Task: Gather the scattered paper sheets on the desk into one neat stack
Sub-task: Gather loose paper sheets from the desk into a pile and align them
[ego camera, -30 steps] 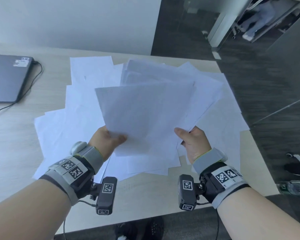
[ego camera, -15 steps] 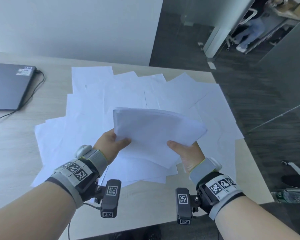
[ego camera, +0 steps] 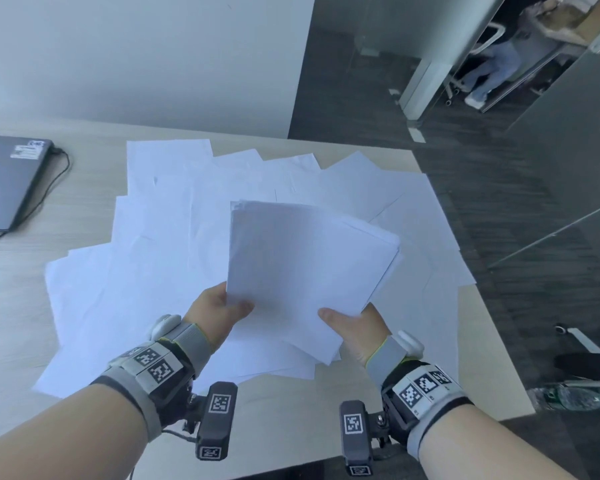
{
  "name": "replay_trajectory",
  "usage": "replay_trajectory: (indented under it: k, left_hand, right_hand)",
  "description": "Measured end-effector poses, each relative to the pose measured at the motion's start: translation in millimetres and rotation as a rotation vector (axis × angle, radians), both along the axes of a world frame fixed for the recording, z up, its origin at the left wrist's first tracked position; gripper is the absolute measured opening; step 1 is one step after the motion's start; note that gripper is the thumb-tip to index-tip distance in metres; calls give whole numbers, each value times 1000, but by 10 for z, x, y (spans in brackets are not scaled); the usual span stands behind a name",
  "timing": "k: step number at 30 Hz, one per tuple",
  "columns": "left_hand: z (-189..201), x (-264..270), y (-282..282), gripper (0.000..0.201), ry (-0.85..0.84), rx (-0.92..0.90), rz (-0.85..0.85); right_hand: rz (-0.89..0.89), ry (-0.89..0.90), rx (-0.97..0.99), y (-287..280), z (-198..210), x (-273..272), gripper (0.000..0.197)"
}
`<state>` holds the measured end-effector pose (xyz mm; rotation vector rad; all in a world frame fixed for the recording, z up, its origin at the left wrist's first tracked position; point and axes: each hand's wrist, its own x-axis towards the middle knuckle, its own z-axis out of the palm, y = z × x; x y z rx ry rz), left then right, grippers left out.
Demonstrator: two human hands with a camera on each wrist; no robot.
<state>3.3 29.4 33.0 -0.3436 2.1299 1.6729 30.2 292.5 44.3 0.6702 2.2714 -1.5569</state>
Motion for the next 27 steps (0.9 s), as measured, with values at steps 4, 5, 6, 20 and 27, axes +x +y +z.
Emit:
replay_trajectory:
  k: [4,5,6,20,27]
  left_hand:
    - [-62,-33,139,22,-80,-62,-50]
    - [-77,-40,158,19,-96,-84,-41]
    - [-91,-73,235,15,-103,-98,-19]
    - [-150,-535,2032,35,-426,214,230]
    - [-349,-663,2898,32,-513,159,257]
  right_hand:
    - [130,-85,91,139,-35,-2,61]
    - [172,-109,119,183,-60,-2,56]
    - [178,-129,136,289,-55,-16,50]
    - [121,-34,-20,2160,-324,-771,18]
    - [168,-35,-49,2939,-458,-958,18]
